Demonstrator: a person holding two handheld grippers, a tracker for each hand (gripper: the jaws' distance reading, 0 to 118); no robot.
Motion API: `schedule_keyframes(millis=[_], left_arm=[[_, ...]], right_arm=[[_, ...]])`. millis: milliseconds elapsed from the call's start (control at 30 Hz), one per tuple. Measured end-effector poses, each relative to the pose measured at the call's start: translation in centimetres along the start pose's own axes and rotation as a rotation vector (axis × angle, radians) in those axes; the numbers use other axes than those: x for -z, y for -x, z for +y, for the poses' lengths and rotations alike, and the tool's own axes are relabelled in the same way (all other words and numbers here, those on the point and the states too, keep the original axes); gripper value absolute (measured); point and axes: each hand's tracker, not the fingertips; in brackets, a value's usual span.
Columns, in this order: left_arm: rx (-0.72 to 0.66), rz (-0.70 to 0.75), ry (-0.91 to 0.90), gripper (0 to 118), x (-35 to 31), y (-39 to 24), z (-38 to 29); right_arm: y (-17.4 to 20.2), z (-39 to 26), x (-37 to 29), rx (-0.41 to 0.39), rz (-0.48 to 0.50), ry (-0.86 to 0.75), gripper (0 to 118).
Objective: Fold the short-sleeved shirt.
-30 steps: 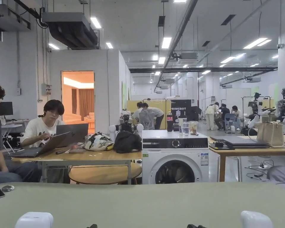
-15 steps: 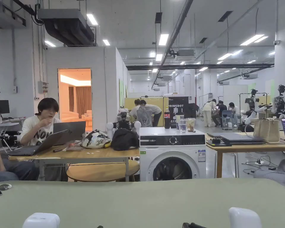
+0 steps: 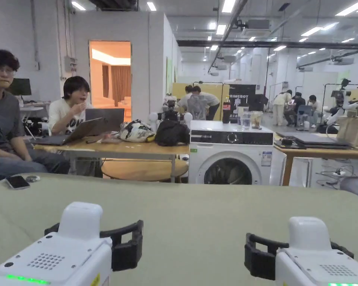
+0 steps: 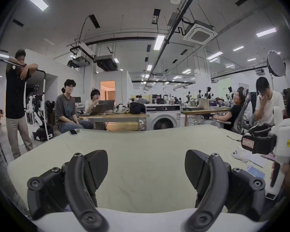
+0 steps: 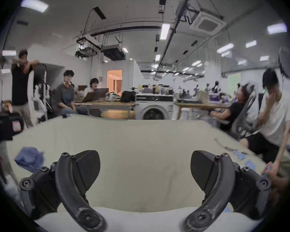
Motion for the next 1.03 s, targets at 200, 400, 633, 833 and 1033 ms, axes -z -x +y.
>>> schedule_keyframes(millis=[200,400,633,833,1033], left_arm=[[-0.004,0.047,-0.087,95,-0.7,-0.3,-0.7],[0.051,0.032,-0.108,95,-1.1,-1.2,-0.5],[0.024,0.016,-0.075,95,-0.7,-0.9,-0.4],[-0.020,0.029,-0.063,95,-0.6,-0.2,-0.5],[-0.031,0.045,-0.077,95,-0.7,0.2,-0.7]], right_arm=[[-0.2,-1.7,-0.4,-0.035,-0.047,-0.084,109],[-0.1,-2.0,-1.3,-0.010,0.017,-0.137,109],[0.4,-1.3,-2.8,-0.040,0.018,-0.237,109],[0.1,-1.3,-2.6,-0.039,0.003,-0.232,109],[-0.9,-1.2,-2.3,-0.001,0.002,-0.222,109]])
